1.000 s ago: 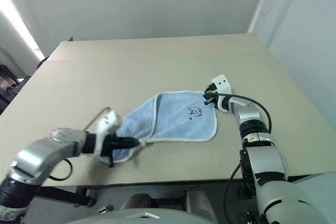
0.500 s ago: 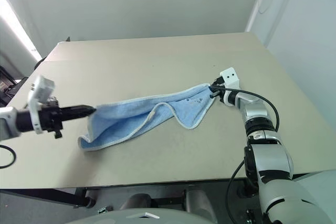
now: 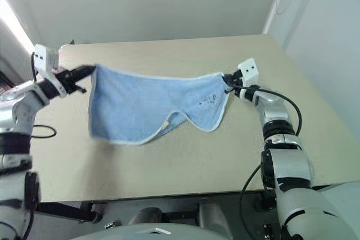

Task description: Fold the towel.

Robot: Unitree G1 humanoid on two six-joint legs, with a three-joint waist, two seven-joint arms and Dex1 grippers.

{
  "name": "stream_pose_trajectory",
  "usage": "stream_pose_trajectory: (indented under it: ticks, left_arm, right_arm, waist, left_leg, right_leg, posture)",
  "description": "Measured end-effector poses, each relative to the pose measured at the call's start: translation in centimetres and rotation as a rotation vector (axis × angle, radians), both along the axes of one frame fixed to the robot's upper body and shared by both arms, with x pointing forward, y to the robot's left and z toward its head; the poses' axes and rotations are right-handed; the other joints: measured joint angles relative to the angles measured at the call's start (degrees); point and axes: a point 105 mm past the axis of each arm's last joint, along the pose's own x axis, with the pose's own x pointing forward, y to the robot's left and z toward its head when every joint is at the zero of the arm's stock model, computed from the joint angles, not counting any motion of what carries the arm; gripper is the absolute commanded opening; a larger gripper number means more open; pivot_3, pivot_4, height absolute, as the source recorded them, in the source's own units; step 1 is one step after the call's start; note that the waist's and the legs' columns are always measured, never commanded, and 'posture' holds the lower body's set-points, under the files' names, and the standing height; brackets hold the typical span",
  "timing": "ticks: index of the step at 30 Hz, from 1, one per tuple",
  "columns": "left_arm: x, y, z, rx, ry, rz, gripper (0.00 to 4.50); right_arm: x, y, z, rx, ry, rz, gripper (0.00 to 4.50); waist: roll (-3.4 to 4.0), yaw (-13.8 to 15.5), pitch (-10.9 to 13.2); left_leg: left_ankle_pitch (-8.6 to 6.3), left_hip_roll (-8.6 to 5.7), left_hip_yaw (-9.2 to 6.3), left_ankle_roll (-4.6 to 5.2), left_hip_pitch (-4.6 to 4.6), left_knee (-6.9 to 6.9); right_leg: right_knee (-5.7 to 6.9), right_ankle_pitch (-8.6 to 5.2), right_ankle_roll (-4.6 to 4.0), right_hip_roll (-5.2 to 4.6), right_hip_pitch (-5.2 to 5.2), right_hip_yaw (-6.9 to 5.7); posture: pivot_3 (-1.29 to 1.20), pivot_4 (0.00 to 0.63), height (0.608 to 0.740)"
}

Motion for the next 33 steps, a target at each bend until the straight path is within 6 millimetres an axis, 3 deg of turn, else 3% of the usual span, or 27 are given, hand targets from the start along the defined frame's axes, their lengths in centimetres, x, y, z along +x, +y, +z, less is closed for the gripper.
stream_pose_trajectory:
  ticks: [4, 7, 10, 12, 15, 18, 20, 26, 29, 33]
  left_arm:
    - [2.7, -0.1, 2.8, -0.004, -0.145, 0.089, 0.01]
    - [3.3, 0.1, 4.9, -0.003, -0.241, 0.127, 0.01]
    - [2.9, -0.1, 6.0, 0.017, -0.321, 0.093, 0.01]
    - [2.2, -0.3, 5.5, 0.049, -0.346, 0.032, 0.01]
    - [0.1, 0.1, 1.9, 0.089, -0.322, -0.078, 0.01]
    - [-3.2, 1.2, -3.7, 0.132, -0.221, -0.145, 0.01]
    - [-5.3, 1.8, -6.2, 0.148, -0.166, -0.166, 0.01]
    - [-11.2, 3.2, -9.5, 0.201, -0.076, -0.175, 0.01]
    - [-14.1, 3.5, -11.4, 0.183, 0.018, -0.176, 0.01]
    - [-17.0, 3.9, -12.4, 0.181, 0.132, -0.193, 0.01]
  right_arm:
    - [1.2, -0.3, 4.8, 0.027, -0.213, -0.09, 0.0]
    - [1.3, -0.9, 7.8, 0.044, -0.349, -0.155, 0.0]
    - [0.7, -1.2, 9.5, 0.033, -0.459, -0.15, 0.0]
    - [0.2, -0.7, 9.6, 0.019, -0.496, -0.093, 0.0]
    - [-1.2, -0.8, 7.4, 0.01, -0.494, -0.017, 0.0]
    - [-3.3, -1.7, 3.3, 0.02, -0.434, 0.03, 0.0]
    - [-4.8, -2.1, 1.3, 0.037, -0.403, 0.059, 0.0]
    - [-9.5, -2.5, -1.9, 0.051, -0.359, 0.124, 0.0]
    - [-12.5, -3.0, -4.6, 0.038, -0.261, 0.149, 0.0]
    - [-15.4, -3.3, -6.2, -0.004, -0.159, 0.208, 0.0]
  waist:
    - [-0.06, 0.1, 0.0]
    - [-0.07, 0.0, 0.0]
    - [-0.08, -0.1, -0.1]
    - [-0.06, -0.2, -0.1]
    - [-0.06, -0.2, -0.1]
    - [-0.07, -0.2, -0.1]
    - [-0.07, 0.0, -0.1]
    - [-0.06, 0.5, -0.1]
    - [-0.07, 1.4, -0.1]
    - [-0.08, 1.8, -0.1]
  left_leg:
    - [0.16, -0.02, 0.04, -0.28, -0.83, 0.09]
    - [0.24, -0.01, 0.17, -0.42, -1.04, -0.03]
    - [0.2, 0.0, 0.29, -0.35, -1.04, -0.09]
    - [0.06, 0.0, 0.41, -0.1, -0.98, -0.1]
    - [-0.02, 0.03, 0.45, 0.05, -0.89, -0.04]
    - [-0.05, 0.06, 0.45, 0.11, -0.92, 0.04]
    - [-0.05, 0.07, 0.44, 0.11, -0.93, 0.09]
    - [-0.06, 0.07, 0.44, 0.12, -0.57, 0.14]
    - [-0.05, 0.09, 0.49, 0.13, -0.3, 0.16]
    - [-0.06, 0.17, 0.54, 0.14, 0.27, 0.16]
  right_leg:
    - [0.1, 0.16, 0.0, -0.04, -0.87, 0.05]
    - [0.06, 0.26, -0.02, -0.03, -1.15, 0.19]
    - [-0.01, 0.26, 0.0, -0.02, -1.16, 0.29]
    - [-0.01, 0.27, 0.03, -0.01, -1.14, 0.38]
    - [0.06, 0.28, 0.04, 0.01, -1.06, 0.42]
    - [0.12, 0.3, 0.06, 0.02, -1.08, 0.45]
    - [0.17, 0.31, 0.07, 0.02, -1.1, 0.45]
    - [0.26, 0.32, 0.06, 0.02, -0.76, 0.46]
    - [0.22, 0.29, 0.07, 0.06, -0.49, 0.51]
    - [0.03, -0.08, 0.13, 0.15, 0.37, 0.54]
  posture:
    - [0.0, 0.0, 0.74]
    - [0.0, 0.0, 0.74]
    - [0.0, 0.0, 0.74]
    - [0.0, 0.0, 0.74]
    - [0.0, 0.0, 0.74]
    - [0.0, 0.0, 0.74]
    - [0.0, 0.0, 0.74]
    - [0.0, 0.0, 0.74]
    - [0.0, 0.0, 0.74]
    - [0.0, 0.0, 0.74]
